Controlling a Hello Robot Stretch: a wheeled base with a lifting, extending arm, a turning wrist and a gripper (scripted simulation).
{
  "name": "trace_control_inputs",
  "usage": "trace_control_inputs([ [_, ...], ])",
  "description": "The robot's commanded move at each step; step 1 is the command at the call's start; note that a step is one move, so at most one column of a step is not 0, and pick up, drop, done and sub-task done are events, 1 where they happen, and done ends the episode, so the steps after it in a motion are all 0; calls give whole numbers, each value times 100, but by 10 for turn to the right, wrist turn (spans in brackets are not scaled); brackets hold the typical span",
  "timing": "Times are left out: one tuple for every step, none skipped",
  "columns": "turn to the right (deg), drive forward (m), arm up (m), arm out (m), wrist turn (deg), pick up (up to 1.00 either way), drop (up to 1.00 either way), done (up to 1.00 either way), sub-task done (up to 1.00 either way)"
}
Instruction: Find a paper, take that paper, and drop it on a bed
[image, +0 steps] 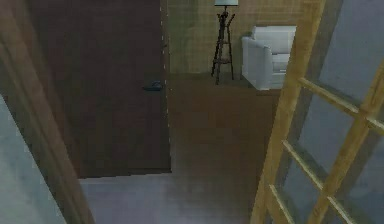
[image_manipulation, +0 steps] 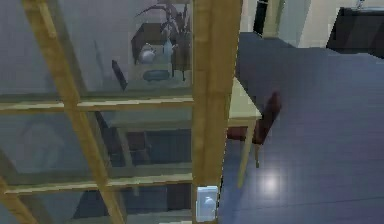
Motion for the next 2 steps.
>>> trace_control_inputs([
  [0,100,0,0,0,0,0,0,0],
  [90,0,0,0,0,0,0,0,0],
])
